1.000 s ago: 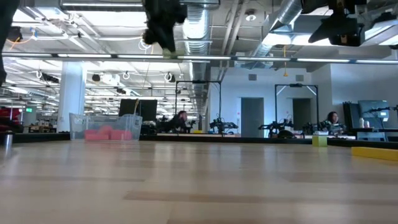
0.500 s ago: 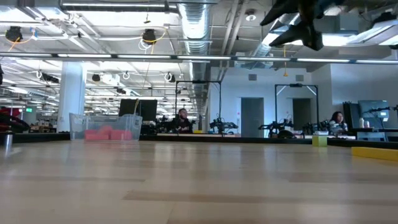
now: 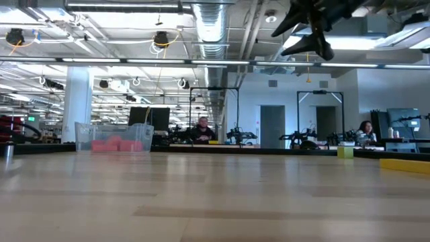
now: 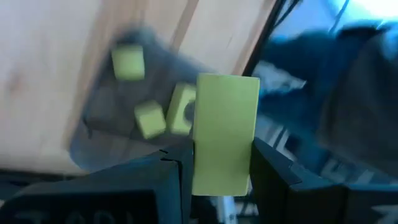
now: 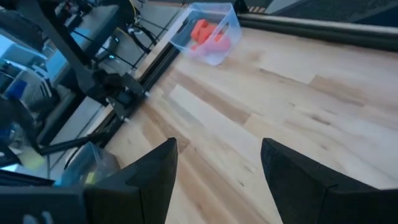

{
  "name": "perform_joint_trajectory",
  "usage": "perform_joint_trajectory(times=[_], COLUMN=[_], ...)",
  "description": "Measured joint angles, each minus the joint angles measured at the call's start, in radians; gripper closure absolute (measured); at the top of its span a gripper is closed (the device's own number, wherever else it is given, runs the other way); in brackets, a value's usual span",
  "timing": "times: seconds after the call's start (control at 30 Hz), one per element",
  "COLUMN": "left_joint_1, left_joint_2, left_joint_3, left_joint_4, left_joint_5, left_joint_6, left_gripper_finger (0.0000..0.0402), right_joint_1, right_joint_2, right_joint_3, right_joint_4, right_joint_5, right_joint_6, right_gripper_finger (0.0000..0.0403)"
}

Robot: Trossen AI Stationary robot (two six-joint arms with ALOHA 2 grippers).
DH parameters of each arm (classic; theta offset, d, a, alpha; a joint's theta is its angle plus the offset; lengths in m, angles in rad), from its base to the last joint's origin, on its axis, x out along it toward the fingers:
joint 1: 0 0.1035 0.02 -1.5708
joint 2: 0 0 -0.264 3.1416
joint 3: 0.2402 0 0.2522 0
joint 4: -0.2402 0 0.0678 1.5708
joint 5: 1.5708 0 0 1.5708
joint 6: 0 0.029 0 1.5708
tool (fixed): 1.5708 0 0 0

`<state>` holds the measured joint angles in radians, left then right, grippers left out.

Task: Sort & place blocks by color
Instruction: Put the green block into the black transparent bin

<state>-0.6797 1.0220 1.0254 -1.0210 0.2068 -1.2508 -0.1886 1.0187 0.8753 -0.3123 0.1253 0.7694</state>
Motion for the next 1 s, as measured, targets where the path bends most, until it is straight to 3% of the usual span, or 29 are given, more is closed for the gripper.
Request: perform_joint_trajectory(times=[0.13, 0.37, 0.73, 1.0], left_joint_1=[-0.080, -0.106, -0.105, -0.103], left_joint_2=[0.047, 0.134, 0.252, 0.273], left_joint_3=[-0.134, -0.249, -0.274, -0.272], left_joint_4=[0.118, 0.148, 0.149, 0.149], left_joint_5=[0.014, 0.005, 0.046, 0.042], left_joint_6=[-0.063, -0.041, 0.160, 0.178], left_gripper_finger=[0.0312, 0.0311, 0.0304, 0.0236], right_joint_1=[-0.045, -0.084, -0.073, -0.073], right_joint_2=[0.000, 0.000, 0.000, 0.000], right_joint_3=[0.000, 0.000, 0.000, 0.000], right_joint_4=[0.021, 0.018, 0.006, 0.003], right_joint_5=[-0.032, -0.108, -0.155, -0.162], right_joint_6=[-0.018, -0.018, -0.010, -0.008], right_gripper_finger=[0.0148, 0.0148, 0.0148, 0.0148])
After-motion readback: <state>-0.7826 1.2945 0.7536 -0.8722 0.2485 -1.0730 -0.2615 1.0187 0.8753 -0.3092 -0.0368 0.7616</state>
